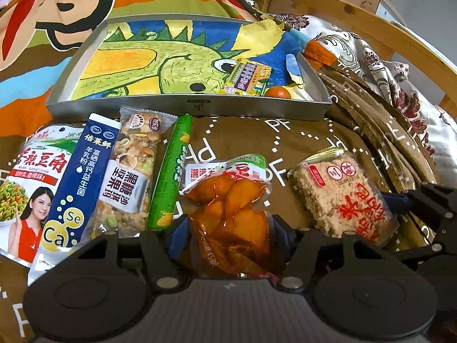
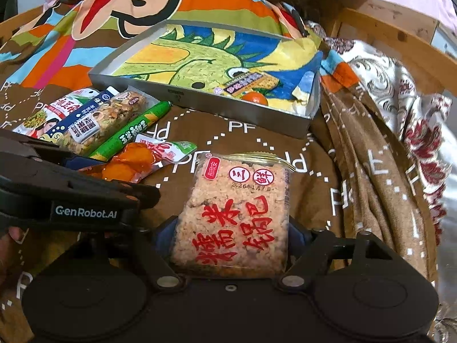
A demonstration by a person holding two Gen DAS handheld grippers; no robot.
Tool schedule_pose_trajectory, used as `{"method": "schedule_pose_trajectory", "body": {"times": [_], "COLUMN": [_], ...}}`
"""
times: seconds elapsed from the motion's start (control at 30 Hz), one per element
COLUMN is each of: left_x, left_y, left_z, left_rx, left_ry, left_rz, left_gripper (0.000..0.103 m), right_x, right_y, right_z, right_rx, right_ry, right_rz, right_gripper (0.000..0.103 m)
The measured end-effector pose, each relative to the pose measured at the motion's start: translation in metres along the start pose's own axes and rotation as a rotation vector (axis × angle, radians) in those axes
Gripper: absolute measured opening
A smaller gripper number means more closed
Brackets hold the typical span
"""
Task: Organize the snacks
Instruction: 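Close left gripper on the orange spicy-snack bag while right gripper holds the rice-cracker packet, then lift both held packets and carry them toward the tray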
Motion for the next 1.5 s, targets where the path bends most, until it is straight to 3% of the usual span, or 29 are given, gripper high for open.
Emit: {"method": "schedule_pose_trajectory", "body": {"times": [0.47, 0.87, 1.3, 1.5], "left_x": [0.012, 0.006, -0.018, -0.032], "left_y": [0.023, 0.041, 0.069, 0.075], "left_z": [0.010, 0.011, 0.004, 0.010], "left_rx": [0.038, 0.077, 0.101, 0.070], "left_ry": [0.097, 0.150, 0.141, 0.138], "left_rz": [-0.004, -0.024, -0.141, -0.211], "left_gripper": [0.059, 0.059, 0.059, 0.059], "right_x": [-0.009, -0.014, -0.031, -0.045], "right_y": [0.022, 0.036, 0.050, 0.056], "right_z": [0.000, -0.014, -0.035, -0.033], "right_rx": [0.074, 0.111, 0.162, 0.165], "right_ry": [0.090, 0.033, -0.054, -0.048], "right_rz": [-0.100, -0.154, -0.276, -0.377], "right_gripper": [0.078, 0.078, 0.078, 0.078]}}
Point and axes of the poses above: each gripper's, at about its wrist camera, not at the fingertips, and y roughly against the way its jaws point, z to its left, x to its underside, the point moved 10 cm from there along -y, roughly the way its jaws point, and after that the axes turned 2 degrees about y, right-handed, at the moved point
